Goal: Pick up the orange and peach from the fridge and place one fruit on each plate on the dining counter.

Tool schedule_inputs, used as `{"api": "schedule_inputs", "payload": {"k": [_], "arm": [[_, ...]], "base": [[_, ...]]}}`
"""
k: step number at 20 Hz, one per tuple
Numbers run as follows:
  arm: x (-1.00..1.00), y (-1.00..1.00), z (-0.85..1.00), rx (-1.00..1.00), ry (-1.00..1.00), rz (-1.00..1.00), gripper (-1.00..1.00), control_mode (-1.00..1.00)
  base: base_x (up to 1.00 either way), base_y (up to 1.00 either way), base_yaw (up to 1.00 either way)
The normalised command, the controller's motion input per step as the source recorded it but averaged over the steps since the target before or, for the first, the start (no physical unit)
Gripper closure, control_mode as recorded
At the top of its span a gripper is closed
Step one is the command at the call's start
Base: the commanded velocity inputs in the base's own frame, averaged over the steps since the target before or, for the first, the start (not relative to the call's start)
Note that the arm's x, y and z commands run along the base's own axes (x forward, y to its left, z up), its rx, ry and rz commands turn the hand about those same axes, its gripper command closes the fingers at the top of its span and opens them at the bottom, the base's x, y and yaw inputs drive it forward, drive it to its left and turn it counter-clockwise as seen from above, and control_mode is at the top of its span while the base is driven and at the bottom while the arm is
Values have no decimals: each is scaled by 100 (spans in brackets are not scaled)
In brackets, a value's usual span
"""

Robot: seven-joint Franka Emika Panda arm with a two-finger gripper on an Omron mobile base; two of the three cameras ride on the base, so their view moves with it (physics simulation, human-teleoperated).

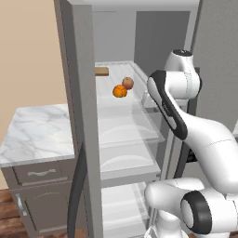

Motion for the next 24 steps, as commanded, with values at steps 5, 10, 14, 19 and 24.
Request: {"api": "schedule_inputs", "payload": {"k": [5,10,14,19,24], "arm": [[-1,25,0,0,-5,0,-100,-100],[0,42,0,1,-7,0,-100,-100],[0,54,6,0,-5,0,-100,-100],[12,54,18,0,-6,0,-100,-100],[32,33,31,0,-10,0,-100,-100]], "base": [[0,0,0],[0,0,0],[0,0,0],[0,0,0],[0,0,0]]}}
